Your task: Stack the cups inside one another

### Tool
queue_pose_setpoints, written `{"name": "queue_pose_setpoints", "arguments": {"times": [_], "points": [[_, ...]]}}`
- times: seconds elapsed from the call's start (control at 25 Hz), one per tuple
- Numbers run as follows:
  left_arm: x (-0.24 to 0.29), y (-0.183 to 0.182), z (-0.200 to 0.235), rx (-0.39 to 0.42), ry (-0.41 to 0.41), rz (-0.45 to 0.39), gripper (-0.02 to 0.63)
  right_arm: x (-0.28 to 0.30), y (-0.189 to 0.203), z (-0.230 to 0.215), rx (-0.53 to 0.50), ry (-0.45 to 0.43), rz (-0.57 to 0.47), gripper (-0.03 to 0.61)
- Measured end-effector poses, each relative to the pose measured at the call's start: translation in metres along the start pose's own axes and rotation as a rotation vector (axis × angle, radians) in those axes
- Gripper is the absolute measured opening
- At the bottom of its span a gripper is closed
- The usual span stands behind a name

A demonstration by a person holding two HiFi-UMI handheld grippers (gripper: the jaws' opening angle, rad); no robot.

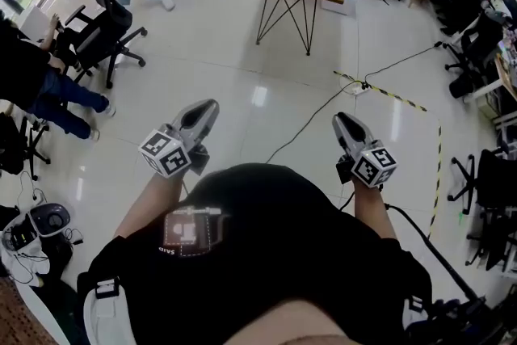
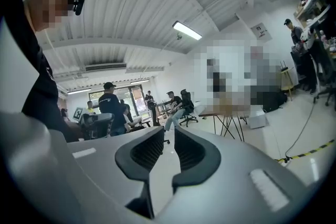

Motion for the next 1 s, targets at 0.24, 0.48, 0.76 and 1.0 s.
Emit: {"name": "queue_pose_setpoints", "arguments": {"times": [0.24, 0.48, 0.76, 1.0], "points": [[0.021, 0.002, 0.039, -0.036, 0.0, 0.007, 0.014, 0.033, -0.005, -0.016, 0.011, -0.006, 0.031, 0.085], [0.058, -0.038, 0.123, -0.022, 0.061, -0.003, 0.044, 0.105, -0.051, -0.027, 0.001, 0.03, 0.024, 0.103], [0.111, -0.119, 0.249, 0.038, 0.154, 0.062, 0.067, 0.201, -0.14, -0.055, 0.026, 0.143, -0.051, 0.117], [0.177, -0.161, 0.315, 0.067, 0.168, 0.061, 0.067, 0.257, -0.175, -0.095, 0.051, 0.158, -0.045, 0.12]]}}
Point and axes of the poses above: the fingertips, and each gripper's own axes: x forward along the fingers, z to its left, y out of its underside, the point moved 4 cm from there along -x, backward along the fingers, and after that the axes turned 14 degrees about z, right-handed, at the moved point
